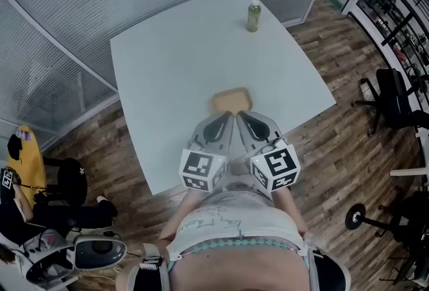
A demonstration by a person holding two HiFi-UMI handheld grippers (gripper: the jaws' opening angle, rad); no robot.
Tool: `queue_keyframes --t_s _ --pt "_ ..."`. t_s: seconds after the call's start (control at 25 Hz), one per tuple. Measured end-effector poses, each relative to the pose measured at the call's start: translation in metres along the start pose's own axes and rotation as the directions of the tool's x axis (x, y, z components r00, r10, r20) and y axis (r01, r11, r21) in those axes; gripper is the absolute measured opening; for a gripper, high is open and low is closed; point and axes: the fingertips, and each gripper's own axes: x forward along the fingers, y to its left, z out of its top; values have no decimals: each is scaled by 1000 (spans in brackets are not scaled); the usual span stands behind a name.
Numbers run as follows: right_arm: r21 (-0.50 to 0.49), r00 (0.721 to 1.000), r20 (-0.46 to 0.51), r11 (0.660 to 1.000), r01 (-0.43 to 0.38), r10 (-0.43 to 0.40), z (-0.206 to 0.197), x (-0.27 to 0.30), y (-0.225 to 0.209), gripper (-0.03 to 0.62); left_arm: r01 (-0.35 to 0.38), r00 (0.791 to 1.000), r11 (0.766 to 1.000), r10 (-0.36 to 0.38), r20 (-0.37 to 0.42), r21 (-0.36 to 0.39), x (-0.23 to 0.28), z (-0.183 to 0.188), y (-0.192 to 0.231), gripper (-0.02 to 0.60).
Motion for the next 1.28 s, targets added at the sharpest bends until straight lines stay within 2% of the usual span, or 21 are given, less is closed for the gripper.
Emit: queue_keyframes --t_s 0.24,0.48,0.96,1.28 --pt "-8 1000 2 1000 -3 3 2 22 0 0 -8 1000 1000 8 3 -4 7 -1 17 3" --pt "-4 999 -24 999 -37 37 -1 38 -16 0 -61 998 998 61 9 -7 19 4 28 3" --pt "-42 980 -86 982 -184 180 5 71 -78 0 -225 974 973 225 2 -54 77 14 47 3" --pt "-37 956 -93 959 -283 278 7 85 -97 0 -296 955 954 296 2 -51 100 18 47 3"
